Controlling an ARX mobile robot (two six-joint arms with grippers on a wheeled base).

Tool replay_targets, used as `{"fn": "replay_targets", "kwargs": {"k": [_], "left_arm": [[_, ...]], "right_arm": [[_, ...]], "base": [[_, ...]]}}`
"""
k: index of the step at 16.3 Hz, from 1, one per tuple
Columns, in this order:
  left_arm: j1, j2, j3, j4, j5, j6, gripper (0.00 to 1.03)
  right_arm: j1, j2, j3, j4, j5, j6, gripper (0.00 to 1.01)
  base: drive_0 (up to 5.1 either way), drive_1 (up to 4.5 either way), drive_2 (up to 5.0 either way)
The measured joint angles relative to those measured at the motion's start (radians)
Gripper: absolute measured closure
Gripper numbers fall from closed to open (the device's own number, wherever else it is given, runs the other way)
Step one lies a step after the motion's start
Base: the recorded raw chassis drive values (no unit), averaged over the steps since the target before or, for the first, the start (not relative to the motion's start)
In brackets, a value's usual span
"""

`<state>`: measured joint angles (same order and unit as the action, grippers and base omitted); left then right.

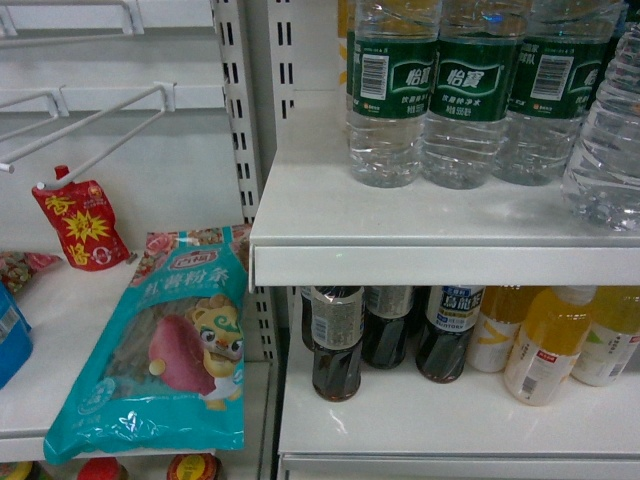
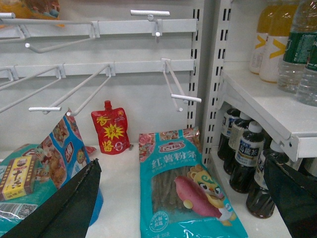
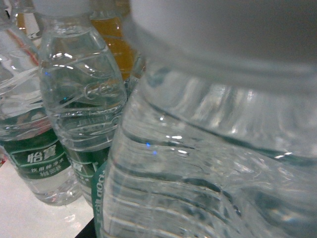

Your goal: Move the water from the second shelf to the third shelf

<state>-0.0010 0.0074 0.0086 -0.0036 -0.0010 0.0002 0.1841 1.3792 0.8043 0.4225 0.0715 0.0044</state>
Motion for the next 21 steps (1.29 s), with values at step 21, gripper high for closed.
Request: {"fn": "replay_targets", "kwargs": {"k": [21], "left_arm": [[0.000, 0.000, 0.000, 0.000, 0.000, 0.000, 0.05]], "right_arm": [[0.005, 0.188, 0.165, -0.016, 0.067, 0.077, 0.25]], "base": [[0.0, 0.00, 0.0]]}}
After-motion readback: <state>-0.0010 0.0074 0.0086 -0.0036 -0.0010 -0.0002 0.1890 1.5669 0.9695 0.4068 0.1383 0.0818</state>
